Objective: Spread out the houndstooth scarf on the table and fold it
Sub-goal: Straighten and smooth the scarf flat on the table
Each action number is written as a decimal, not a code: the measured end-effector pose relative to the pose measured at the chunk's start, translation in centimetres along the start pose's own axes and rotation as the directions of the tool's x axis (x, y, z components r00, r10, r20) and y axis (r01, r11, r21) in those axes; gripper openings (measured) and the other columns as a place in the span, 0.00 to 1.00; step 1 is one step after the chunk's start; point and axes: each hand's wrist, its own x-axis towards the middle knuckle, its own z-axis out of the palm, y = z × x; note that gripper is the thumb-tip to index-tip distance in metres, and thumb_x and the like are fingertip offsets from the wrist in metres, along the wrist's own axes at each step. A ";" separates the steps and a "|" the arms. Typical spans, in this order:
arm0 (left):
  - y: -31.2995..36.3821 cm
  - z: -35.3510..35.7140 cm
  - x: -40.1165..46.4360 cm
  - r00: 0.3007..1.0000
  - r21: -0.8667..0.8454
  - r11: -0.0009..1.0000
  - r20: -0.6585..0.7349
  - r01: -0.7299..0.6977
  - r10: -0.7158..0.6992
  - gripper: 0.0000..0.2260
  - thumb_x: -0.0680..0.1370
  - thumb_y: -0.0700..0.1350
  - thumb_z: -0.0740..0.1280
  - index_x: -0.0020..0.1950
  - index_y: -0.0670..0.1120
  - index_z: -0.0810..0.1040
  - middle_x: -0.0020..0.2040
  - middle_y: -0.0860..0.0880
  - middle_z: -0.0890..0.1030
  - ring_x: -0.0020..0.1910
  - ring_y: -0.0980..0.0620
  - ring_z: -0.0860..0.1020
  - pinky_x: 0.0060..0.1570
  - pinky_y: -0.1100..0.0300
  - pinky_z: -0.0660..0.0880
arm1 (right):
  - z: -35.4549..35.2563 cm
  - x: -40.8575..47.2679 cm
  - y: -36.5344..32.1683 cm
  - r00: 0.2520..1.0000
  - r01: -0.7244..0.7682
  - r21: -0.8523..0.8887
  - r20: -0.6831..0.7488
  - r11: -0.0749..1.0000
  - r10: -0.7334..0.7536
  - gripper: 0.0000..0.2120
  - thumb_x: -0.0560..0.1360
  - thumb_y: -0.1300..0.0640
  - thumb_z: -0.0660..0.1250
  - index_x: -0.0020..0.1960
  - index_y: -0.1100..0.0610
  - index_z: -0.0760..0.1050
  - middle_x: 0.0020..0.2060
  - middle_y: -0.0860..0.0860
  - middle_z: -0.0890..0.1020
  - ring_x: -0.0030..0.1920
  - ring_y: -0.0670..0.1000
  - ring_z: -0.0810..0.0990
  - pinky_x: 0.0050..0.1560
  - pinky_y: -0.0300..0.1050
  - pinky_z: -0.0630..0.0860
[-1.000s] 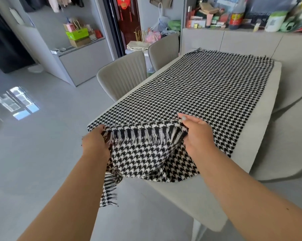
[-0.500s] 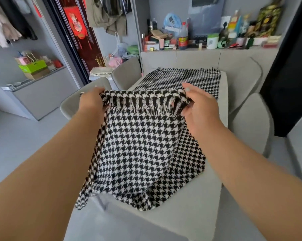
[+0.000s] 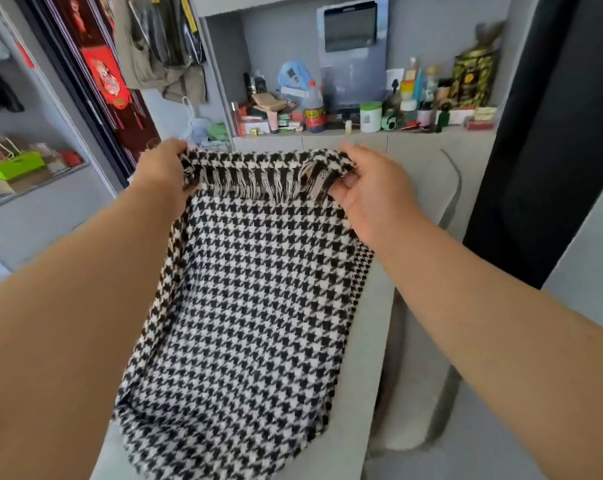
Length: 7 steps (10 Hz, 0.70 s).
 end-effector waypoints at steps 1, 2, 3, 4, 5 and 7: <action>-1.0 3.8 2.0 0.995 0.063 0.996 -0.083 0.059 -0.054 0.10 0.78 0.49 0.65 0.57 0.48 0.76 0.47 0.53 0.73 0.53 0.52 0.76 0.53 0.57 0.79 | -3.5 3.8 -0.9 0.992 -0.122 0.050 0.033 0.991 0.120 0.05 0.79 0.61 0.62 0.48 0.61 0.75 0.41 0.54 0.80 0.40 0.51 0.81 0.50 0.47 0.80; -2.6 7.9 3.0 0.991 0.101 0.993 -0.122 0.063 -0.051 0.06 0.80 0.48 0.62 0.53 0.48 0.76 0.45 0.51 0.73 0.47 0.54 0.74 0.53 0.61 0.77 | -7.4 6.7 -0.9 0.963 -0.257 0.066 0.099 0.964 0.250 0.10 0.81 0.57 0.60 0.54 0.63 0.73 0.47 0.58 0.80 0.47 0.54 0.82 0.53 0.53 0.80; -4.8 11.1 4.9 0.997 0.155 0.988 -0.081 0.028 -0.015 0.05 0.80 0.47 0.60 0.47 0.49 0.73 0.40 0.54 0.72 0.35 0.58 0.72 0.40 0.62 0.73 | -10.5 9.2 -0.5 0.932 -0.346 0.019 0.118 0.938 0.342 0.15 0.81 0.52 0.58 0.59 0.63 0.72 0.58 0.60 0.77 0.54 0.56 0.80 0.41 0.48 0.82; -6.0 13.3 6.5 0.995 0.224 0.975 -0.096 -0.007 0.030 0.05 0.79 0.47 0.59 0.53 0.47 0.70 0.39 0.54 0.72 0.35 0.58 0.71 0.41 0.59 0.73 | -12.7 11.5 0.0 0.910 -0.404 0.001 0.102 0.915 0.402 0.24 0.80 0.48 0.59 0.69 0.64 0.67 0.65 0.59 0.73 0.58 0.57 0.78 0.43 0.50 0.81; -6.4 15.2 8.1 0.997 0.277 0.961 -0.071 -0.018 0.039 0.09 0.78 0.49 0.59 0.55 0.47 0.73 0.42 0.52 0.74 0.36 0.57 0.72 0.51 0.54 0.73 | -14.3 13.8 0.0 0.898 -0.424 -0.019 0.115 0.905 0.424 0.27 0.80 0.46 0.58 0.72 0.63 0.65 0.67 0.59 0.72 0.60 0.57 0.77 0.52 0.53 0.79; -5.8 20.0 10.8 0.997 0.299 0.953 -0.051 -0.047 0.065 0.20 0.79 0.48 0.59 0.69 0.41 0.72 0.45 0.51 0.77 0.35 0.57 0.72 0.51 0.54 0.72 | -16.3 19.0 -1.1 0.897 -0.424 0.003 0.140 0.906 0.419 0.28 0.81 0.45 0.56 0.72 0.64 0.64 0.63 0.59 0.74 0.57 0.56 0.77 0.55 0.55 0.77</action>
